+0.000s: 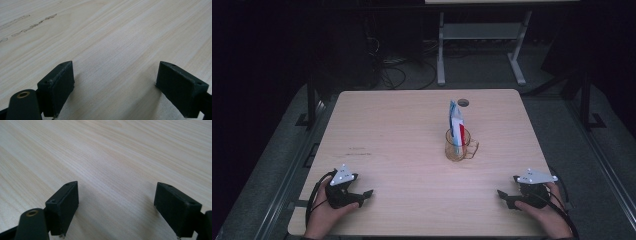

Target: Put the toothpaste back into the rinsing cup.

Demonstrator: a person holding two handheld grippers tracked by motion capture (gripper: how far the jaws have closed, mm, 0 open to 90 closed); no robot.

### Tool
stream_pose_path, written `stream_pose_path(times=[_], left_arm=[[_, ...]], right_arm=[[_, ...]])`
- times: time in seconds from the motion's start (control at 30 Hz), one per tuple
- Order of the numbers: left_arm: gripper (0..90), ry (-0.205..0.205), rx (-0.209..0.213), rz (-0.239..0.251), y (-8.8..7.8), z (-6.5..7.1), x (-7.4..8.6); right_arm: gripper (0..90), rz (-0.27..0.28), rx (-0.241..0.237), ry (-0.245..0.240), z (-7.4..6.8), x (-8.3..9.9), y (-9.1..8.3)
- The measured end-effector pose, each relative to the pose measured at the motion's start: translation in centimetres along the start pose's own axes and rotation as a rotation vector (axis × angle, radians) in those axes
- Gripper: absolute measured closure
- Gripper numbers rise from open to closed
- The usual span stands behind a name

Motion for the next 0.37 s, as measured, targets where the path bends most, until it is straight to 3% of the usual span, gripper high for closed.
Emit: stream_pose_path(times=[0.37], left_arm=[[13.8,0.000,0.000,0.000,0.00,0.00,0.00]], right_arm=[[15.9,-0.008,-0.009,0.017,0.07,0.13,0.05]])
Point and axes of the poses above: each handheld gripper's, and its own axes: y roughly forward along the jaws, x roughly out of its underside, z roughly to its right, the point moved 9 cm from there along y, roughly forward along the jaws, and after that the axes turned 10 degrees about x, right-handed, at the moved point
